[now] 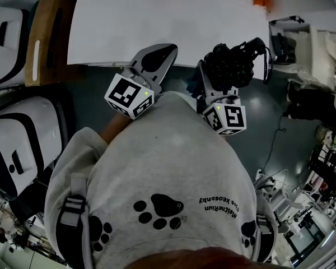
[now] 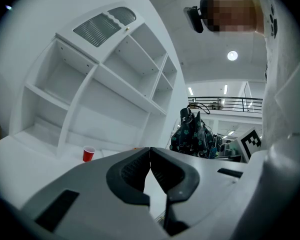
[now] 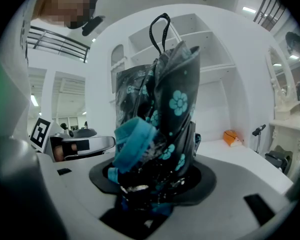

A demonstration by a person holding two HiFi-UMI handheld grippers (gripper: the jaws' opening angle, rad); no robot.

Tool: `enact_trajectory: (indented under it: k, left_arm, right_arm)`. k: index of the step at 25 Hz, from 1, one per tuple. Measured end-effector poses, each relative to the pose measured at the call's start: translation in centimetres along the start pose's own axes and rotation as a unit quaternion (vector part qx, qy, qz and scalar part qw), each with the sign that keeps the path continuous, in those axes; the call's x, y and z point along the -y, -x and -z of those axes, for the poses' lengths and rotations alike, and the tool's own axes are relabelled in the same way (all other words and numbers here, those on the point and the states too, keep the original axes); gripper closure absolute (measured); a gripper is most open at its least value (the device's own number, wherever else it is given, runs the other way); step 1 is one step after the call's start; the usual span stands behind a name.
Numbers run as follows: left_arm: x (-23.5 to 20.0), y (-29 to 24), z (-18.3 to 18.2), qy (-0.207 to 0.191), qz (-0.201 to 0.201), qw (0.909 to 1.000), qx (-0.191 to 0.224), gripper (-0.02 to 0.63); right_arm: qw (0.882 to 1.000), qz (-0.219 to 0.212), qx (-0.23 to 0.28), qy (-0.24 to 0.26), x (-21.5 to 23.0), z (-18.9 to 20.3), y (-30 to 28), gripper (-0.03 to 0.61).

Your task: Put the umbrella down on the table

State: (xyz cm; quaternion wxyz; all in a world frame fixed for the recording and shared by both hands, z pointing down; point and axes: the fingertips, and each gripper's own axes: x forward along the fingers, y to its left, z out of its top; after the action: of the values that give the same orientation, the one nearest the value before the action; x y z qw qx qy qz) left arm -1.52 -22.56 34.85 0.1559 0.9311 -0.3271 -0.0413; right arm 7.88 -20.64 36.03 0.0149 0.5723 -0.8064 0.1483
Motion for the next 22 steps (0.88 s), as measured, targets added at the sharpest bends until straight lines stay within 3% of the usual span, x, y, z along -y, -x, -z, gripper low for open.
enact_trajectory:
  k: [22]
  left_arm:
    - [-4.9, -2.0, -1.6, 0.035, -0.077, 0.9964, 0.01, 0.595]
  right_arm:
    - [0.995, -0.06, -0.079, 0.018, 1.2, 0.0, -6.1, 0.314]
